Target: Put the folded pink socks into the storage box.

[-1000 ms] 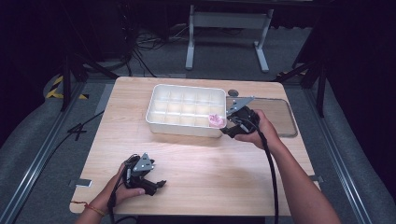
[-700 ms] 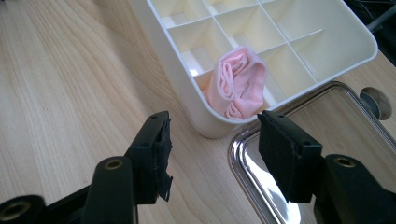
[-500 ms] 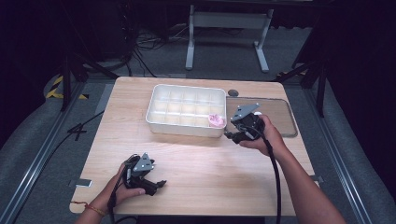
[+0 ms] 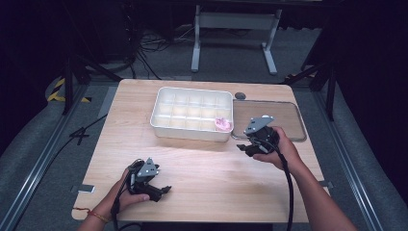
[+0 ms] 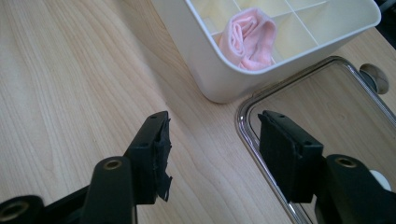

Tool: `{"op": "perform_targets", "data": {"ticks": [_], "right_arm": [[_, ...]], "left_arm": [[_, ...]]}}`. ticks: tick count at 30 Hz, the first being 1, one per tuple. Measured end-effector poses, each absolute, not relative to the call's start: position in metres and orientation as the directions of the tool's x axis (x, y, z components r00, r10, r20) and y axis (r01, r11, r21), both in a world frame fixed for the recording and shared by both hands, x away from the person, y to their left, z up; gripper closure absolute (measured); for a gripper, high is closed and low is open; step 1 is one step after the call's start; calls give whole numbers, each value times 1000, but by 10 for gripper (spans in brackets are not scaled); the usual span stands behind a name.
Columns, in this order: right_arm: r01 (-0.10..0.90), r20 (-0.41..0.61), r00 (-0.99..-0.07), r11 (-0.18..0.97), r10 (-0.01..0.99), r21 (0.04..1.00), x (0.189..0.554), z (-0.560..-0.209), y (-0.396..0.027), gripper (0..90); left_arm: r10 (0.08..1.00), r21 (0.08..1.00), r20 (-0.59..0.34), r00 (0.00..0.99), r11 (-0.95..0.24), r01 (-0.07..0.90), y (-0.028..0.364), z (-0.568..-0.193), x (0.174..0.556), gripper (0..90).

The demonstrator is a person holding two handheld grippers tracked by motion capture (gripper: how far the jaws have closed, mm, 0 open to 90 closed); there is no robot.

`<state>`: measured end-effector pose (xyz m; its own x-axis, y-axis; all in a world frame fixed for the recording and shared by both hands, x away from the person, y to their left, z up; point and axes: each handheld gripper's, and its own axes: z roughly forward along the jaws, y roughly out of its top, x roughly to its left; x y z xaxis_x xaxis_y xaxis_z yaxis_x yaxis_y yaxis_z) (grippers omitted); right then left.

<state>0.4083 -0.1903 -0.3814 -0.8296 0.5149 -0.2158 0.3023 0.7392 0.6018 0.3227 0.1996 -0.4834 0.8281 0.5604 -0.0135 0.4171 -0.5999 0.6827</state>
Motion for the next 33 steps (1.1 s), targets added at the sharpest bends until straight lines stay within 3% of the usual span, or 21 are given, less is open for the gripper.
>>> {"op": "perform_targets", "data": {"ticks": [33], "right_arm": [[340, -230, -795, 726, 561, 598, 367, -420, -239, 388]], "left_arm": [[562, 680, -10, 827, -603, 418, 199, -483, 323, 96]]}}
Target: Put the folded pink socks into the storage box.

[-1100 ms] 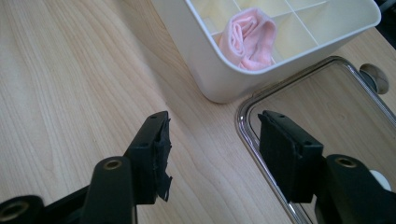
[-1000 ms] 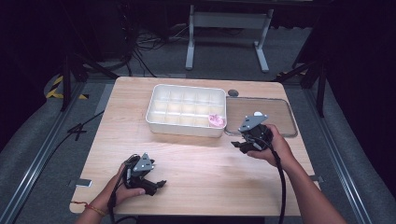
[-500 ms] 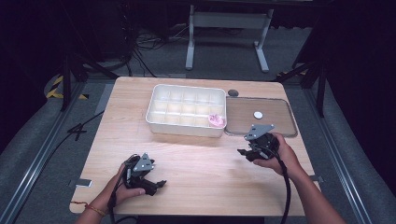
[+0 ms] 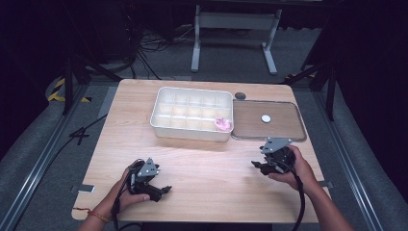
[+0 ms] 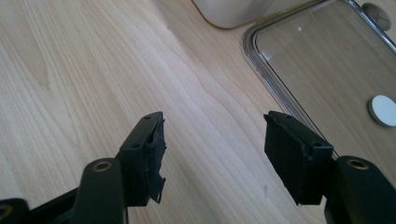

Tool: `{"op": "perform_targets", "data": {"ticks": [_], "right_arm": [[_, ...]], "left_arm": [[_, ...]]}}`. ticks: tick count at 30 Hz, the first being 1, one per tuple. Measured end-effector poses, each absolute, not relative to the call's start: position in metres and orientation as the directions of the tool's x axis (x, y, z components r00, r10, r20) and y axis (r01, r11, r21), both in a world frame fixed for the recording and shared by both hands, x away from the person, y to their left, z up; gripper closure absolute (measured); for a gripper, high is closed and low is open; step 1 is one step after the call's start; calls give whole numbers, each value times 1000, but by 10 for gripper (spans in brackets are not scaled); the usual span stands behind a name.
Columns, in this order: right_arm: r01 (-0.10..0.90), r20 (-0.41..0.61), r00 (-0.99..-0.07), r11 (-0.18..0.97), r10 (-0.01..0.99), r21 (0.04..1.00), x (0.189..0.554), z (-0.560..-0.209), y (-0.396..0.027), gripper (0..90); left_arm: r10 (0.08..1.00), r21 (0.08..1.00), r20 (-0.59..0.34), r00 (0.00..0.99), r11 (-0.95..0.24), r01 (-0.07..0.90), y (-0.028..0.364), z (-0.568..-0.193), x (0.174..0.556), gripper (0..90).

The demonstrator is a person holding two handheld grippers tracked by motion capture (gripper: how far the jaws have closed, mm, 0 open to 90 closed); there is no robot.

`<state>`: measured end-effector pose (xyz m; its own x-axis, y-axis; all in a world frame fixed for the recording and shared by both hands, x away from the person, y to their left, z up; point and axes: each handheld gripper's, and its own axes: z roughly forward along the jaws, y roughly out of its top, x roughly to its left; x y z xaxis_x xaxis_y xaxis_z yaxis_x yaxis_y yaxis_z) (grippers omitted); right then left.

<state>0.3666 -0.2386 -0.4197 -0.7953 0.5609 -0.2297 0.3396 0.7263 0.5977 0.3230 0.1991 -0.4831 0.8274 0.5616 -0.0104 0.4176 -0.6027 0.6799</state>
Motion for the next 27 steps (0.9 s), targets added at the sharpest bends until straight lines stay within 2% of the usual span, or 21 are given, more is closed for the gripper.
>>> {"op": "perform_targets", "data": {"ticks": [16, 27], "right_arm": [[356, -222, -783, 712, 581, 605, 354, -439, -262, 386], [378, -185, -768, 667, 613, 643, 344, -451, -279, 381]], "left_arm": [[562, 681, -12, 827, -601, 418, 199, -483, 323, 94], [562, 680, -12, 827, -602, 419, 199, -483, 323, 94]]}}
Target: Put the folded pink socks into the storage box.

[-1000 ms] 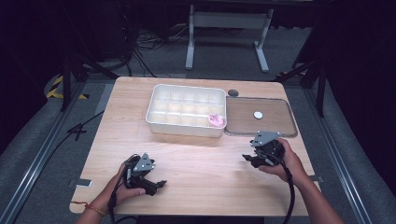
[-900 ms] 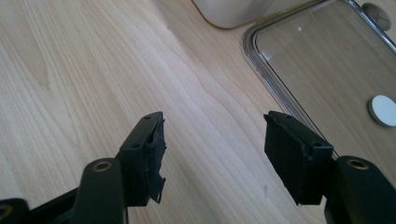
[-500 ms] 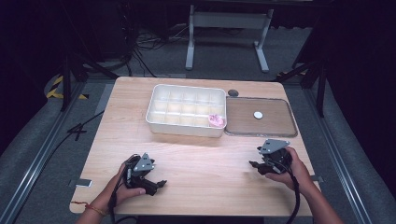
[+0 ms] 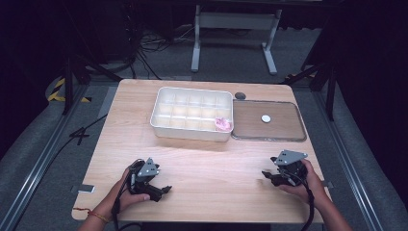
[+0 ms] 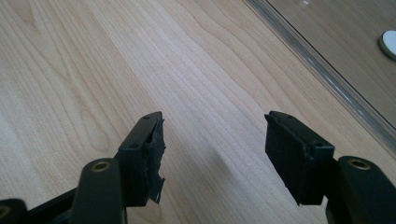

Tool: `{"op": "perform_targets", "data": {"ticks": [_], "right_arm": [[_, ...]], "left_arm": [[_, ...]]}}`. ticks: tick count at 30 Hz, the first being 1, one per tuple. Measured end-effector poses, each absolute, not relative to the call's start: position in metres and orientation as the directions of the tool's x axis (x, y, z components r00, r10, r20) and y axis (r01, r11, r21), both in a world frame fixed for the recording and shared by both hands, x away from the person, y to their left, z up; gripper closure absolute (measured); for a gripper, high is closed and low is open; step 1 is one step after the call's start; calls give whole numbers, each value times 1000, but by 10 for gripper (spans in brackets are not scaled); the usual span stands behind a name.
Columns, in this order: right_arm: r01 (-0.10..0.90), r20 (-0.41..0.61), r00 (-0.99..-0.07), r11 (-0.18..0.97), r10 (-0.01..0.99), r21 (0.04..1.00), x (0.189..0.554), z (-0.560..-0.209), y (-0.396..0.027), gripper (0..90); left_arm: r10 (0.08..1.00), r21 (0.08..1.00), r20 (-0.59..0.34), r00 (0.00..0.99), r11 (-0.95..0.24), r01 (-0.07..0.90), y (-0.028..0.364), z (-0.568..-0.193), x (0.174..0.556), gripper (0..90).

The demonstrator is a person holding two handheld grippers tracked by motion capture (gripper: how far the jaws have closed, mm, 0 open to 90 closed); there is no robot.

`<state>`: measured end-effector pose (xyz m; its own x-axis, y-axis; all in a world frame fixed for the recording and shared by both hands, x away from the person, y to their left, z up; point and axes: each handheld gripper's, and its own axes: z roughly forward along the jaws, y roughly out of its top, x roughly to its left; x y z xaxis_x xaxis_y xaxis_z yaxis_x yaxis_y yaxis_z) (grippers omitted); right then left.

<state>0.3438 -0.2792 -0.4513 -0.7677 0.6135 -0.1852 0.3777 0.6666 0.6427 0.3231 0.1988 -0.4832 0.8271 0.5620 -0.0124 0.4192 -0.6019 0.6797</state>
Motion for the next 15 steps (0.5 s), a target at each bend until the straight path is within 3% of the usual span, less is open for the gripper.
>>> {"op": "perform_targets", "data": {"ticks": [15], "right_arm": [[439, -87, -731, 563, 677, 701, 325, -477, -306, 330]], "left_arm": [[562, 680, -13, 827, -602, 420, 199, -483, 323, 94]]}}
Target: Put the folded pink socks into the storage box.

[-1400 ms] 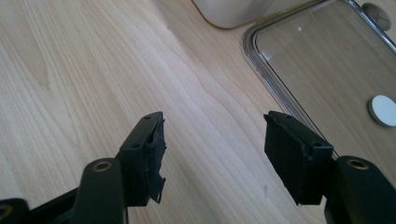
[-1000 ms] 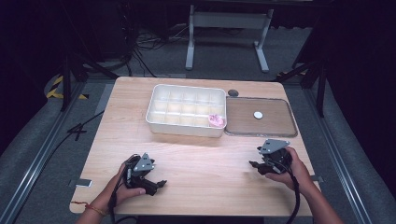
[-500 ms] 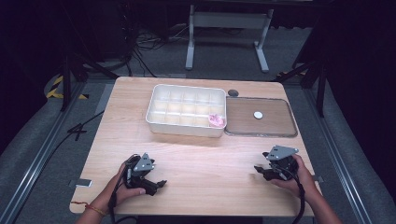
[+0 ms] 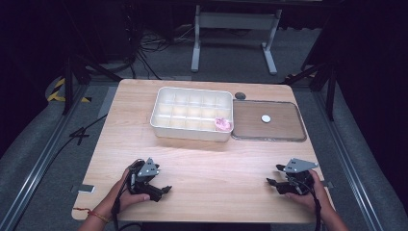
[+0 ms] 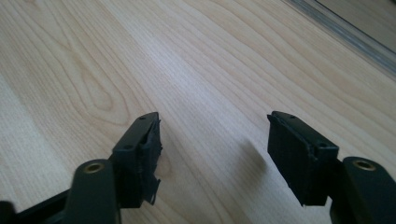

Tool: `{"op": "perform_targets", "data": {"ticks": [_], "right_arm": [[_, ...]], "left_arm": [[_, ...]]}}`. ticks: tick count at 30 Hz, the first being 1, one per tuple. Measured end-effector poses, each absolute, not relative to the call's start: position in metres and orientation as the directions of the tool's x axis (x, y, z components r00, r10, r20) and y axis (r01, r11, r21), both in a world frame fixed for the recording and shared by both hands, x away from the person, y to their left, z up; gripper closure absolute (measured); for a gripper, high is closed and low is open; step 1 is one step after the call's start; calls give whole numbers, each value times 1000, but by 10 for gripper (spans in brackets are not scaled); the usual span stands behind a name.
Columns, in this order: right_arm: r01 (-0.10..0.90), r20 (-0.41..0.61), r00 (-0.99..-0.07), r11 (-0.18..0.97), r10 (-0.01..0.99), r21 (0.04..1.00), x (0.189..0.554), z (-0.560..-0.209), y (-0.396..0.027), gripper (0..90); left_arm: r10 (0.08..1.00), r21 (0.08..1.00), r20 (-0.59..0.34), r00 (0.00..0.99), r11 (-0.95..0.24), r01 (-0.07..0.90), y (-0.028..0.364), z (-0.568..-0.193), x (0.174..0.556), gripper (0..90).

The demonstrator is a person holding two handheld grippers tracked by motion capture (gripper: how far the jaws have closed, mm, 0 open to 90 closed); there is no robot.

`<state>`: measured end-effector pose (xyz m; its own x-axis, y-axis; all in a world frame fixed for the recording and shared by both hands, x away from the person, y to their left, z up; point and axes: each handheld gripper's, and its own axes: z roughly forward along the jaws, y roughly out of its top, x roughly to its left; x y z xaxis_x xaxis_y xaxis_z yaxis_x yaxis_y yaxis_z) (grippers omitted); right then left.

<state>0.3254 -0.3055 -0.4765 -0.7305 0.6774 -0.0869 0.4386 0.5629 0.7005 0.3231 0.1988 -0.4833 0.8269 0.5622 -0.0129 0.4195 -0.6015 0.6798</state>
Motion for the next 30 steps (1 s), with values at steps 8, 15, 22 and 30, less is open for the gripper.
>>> {"op": "perform_targets", "data": {"ticks": [8, 15, 22, 30], "right_arm": [[485, -7, -678, 456, 735, 746, 318, -486, -323, 228], [495, 1, -673, 448, 740, 744, 317, -486, -325, 221], [504, 6, -664, 442, 748, 742, 317, -487, -325, 204], [506, 4, -662, 442, 750, 741, 318, -487, -325, 193]], "left_arm": [[563, 680, -13, 826, -601, 420, 199, -483, 323, 94], [563, 680, -11, 826, -601, 419, 199, -483, 323, 93], [578, 681, -17, 816, -590, 433, 198, -484, 321, 93], [573, 681, -13, 820, -595, 427, 198, -483, 322, 92]]}}
